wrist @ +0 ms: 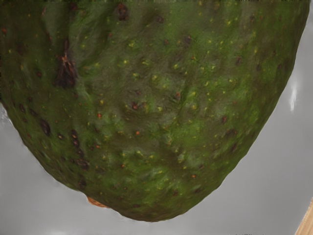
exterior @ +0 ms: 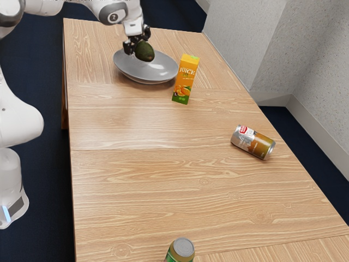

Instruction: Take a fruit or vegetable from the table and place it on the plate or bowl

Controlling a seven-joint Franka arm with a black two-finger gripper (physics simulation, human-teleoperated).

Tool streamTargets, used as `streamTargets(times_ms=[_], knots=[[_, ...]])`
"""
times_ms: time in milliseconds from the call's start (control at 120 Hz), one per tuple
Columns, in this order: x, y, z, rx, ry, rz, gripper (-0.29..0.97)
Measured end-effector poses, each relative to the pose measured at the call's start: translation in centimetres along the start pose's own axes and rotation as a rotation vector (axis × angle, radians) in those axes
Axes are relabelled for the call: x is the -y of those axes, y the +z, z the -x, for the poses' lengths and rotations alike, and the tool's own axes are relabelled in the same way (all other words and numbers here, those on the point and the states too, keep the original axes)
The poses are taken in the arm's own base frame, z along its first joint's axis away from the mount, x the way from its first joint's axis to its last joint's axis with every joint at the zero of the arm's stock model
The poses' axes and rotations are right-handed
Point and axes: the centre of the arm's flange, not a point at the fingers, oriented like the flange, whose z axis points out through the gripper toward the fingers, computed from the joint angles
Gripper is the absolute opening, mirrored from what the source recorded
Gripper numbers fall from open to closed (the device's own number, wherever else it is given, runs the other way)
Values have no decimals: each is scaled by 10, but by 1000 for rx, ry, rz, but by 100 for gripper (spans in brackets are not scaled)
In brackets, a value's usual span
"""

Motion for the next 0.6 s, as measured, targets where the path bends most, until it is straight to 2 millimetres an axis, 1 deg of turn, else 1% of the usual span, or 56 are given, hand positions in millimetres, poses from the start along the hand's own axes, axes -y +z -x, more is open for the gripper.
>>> streamTargets(times_ms=[117,167,200,308,425,450,467,483,517,533,558,575,600], knots=[[4,5,-15,-23,25,-65,43],[5,3,-25,-22,42,-66,54],[4,2,-29,-16,50,-58,57],[2,2,-33,-1,57,-38,62],[1,4,-31,7,54,-22,64],[1,1,-35,7,60,-22,64],[5,-11,-52,5,82,-28,65],[11,-30,-74,6,109,-36,65],[17,-82,-128,-2,163,-48,65],[16,-115,-155,-18,177,-50,65],[8,-159,-194,-46,193,-38,65],[1,-182,-218,-59,203,-21,65],[-16,-216,-261,-64,231,2,65]])
